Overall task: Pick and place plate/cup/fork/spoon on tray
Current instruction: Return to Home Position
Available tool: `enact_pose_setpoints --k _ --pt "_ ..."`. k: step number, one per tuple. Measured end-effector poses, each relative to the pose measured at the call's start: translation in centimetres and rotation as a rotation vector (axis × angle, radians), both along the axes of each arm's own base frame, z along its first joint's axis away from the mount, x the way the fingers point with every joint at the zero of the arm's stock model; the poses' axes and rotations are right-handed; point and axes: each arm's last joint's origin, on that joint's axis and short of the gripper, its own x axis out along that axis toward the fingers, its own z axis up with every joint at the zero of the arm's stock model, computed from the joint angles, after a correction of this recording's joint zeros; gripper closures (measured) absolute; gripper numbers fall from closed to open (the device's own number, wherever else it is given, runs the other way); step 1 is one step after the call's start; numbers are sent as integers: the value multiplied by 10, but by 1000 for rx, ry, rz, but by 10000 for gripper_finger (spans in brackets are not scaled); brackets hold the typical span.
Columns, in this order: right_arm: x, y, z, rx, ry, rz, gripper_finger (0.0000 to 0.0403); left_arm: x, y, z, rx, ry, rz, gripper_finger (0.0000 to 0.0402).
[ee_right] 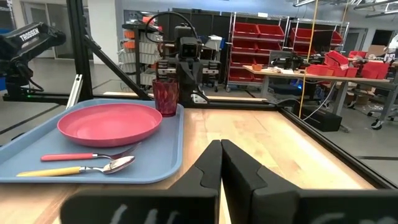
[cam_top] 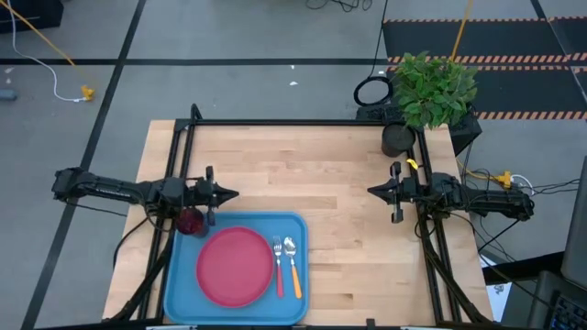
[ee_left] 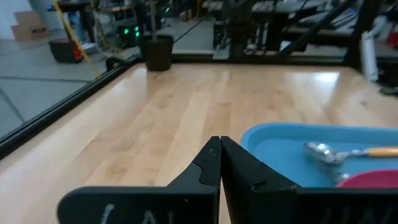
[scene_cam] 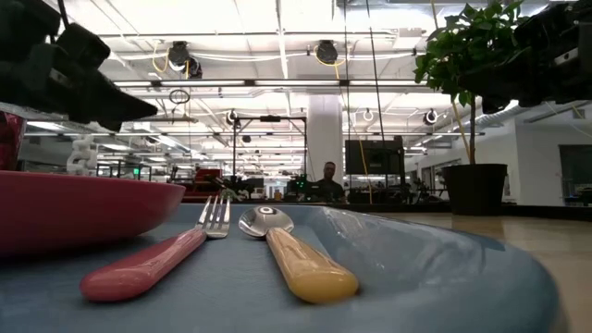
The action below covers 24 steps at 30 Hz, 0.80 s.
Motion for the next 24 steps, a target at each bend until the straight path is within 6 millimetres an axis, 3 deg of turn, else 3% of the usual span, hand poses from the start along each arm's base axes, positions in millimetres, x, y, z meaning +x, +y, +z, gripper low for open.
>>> enact_pose_setpoints --k 24 --pt "0 0 0 0 2 0 403 -19 -7 19 65 -207 -93 396"
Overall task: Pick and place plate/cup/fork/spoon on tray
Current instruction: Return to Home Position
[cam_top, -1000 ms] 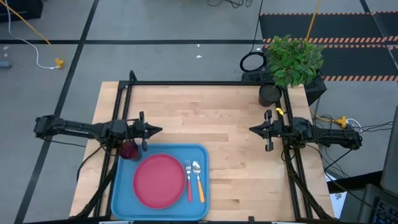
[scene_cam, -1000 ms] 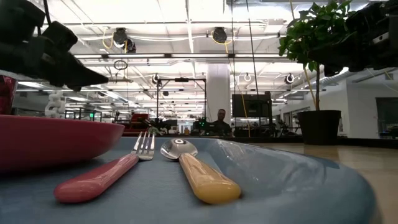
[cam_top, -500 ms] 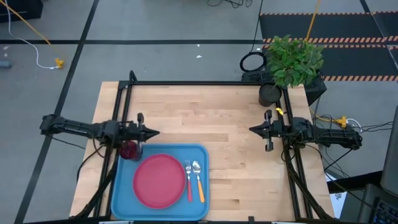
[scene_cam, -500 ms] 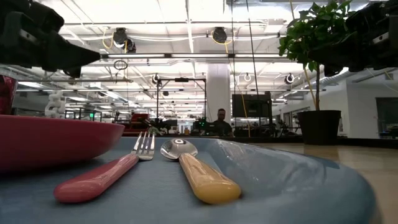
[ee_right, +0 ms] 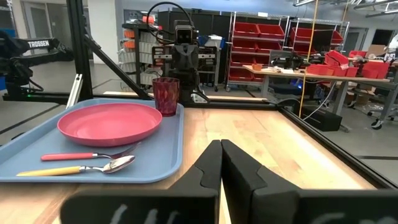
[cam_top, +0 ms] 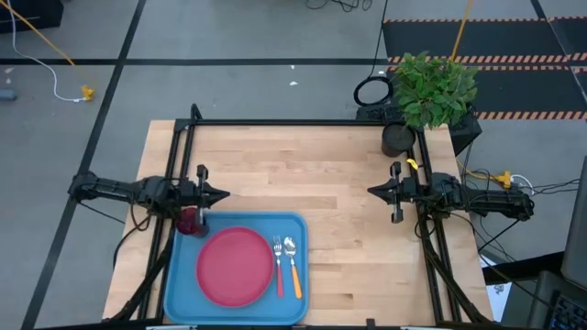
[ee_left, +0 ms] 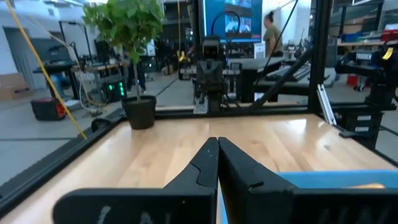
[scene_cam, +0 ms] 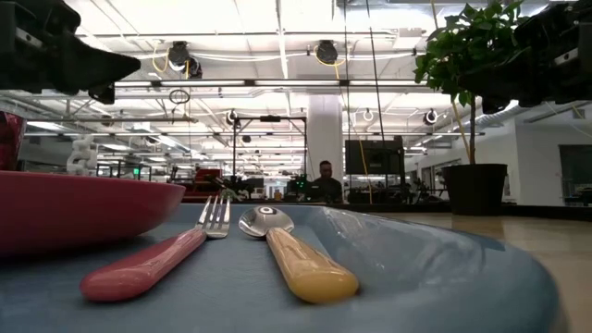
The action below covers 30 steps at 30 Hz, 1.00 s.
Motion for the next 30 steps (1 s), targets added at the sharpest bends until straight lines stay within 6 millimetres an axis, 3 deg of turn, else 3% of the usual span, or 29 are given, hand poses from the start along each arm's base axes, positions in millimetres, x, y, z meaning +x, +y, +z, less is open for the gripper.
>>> enact_pose_setpoints --k 11,30 --pt "0 0 0 0 0 0 403 -6 1 5 42 -57 4 396" --pt "0 0 0 0 2 0 403 -5 0 -4 50 30 -8 396"
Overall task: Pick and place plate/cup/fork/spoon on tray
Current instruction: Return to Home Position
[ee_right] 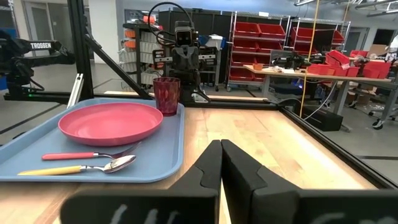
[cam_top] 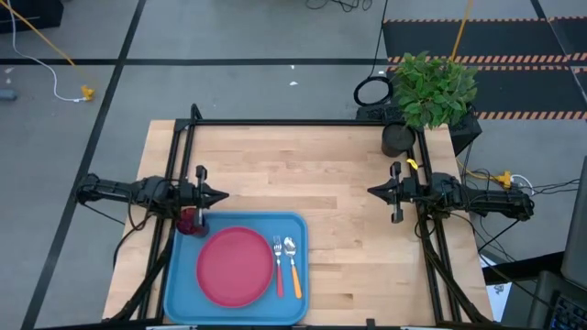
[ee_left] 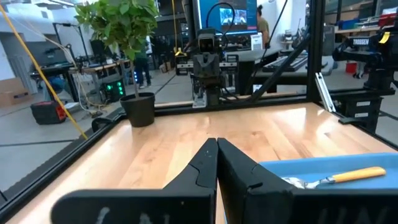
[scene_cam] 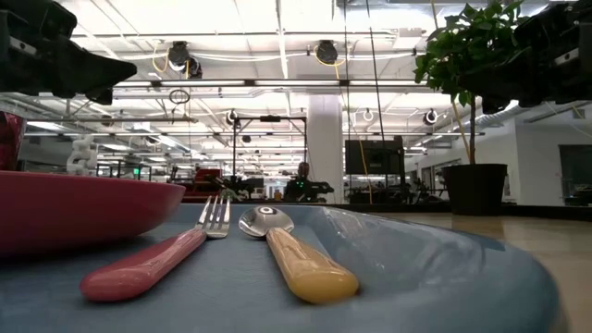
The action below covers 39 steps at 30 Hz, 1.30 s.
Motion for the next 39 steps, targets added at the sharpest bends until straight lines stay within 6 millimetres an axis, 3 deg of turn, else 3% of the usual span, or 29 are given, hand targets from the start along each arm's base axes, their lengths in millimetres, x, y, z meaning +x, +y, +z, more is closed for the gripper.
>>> enact_pose_setpoints --k 39 --pt "0 0 0 0 1 0 403 1 3 0 66 -3 5 396"
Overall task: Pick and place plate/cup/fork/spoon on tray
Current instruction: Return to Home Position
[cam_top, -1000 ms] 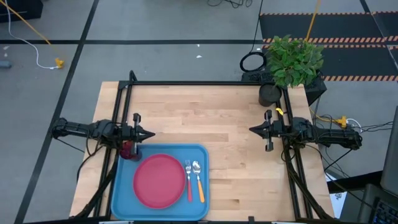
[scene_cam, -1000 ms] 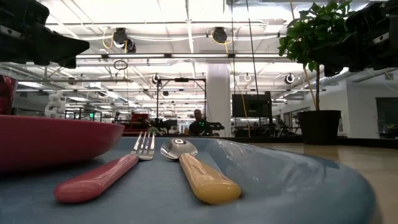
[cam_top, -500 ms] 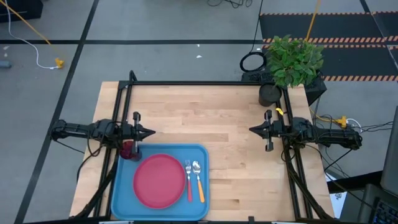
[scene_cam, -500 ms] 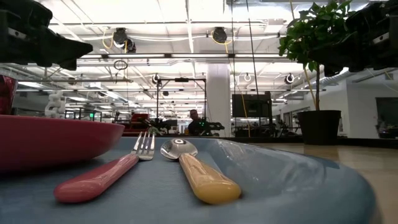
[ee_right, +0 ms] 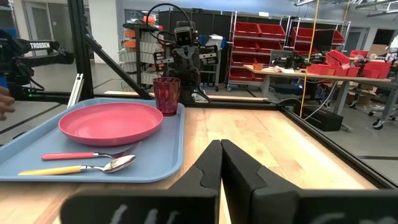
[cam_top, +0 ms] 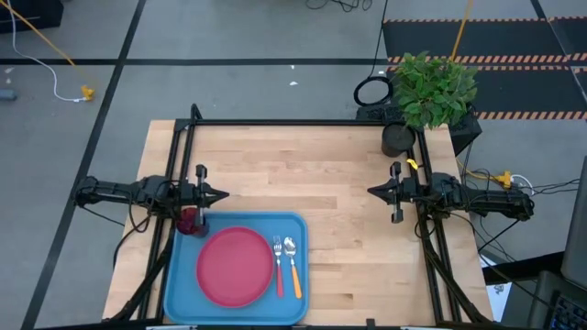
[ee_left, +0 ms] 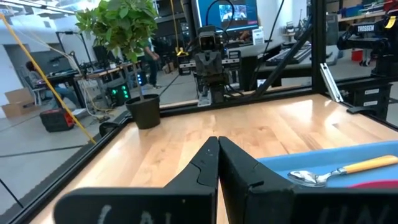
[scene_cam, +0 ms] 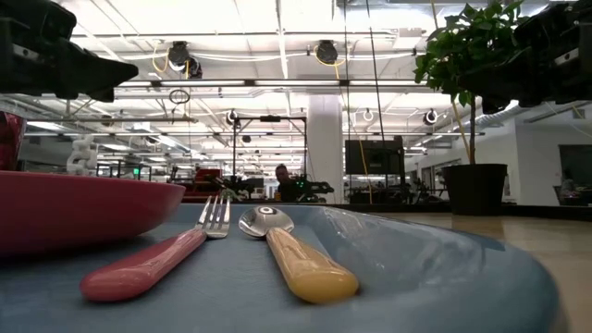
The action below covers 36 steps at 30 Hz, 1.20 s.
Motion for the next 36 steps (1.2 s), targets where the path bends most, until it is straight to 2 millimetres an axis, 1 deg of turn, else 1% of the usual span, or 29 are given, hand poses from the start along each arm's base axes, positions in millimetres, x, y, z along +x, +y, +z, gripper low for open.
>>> enact_pose_setpoints --k 4,8,36 --pt "0 0 0 0 0 0 403 0 0 0 -3 -3 2 396" --pt "0 0 0 0 0 0 403 0 0 0 -48 -7 0 396" --pt "0 0 0 0 0 0 403 0 0 1 -43 -10 -1 396"
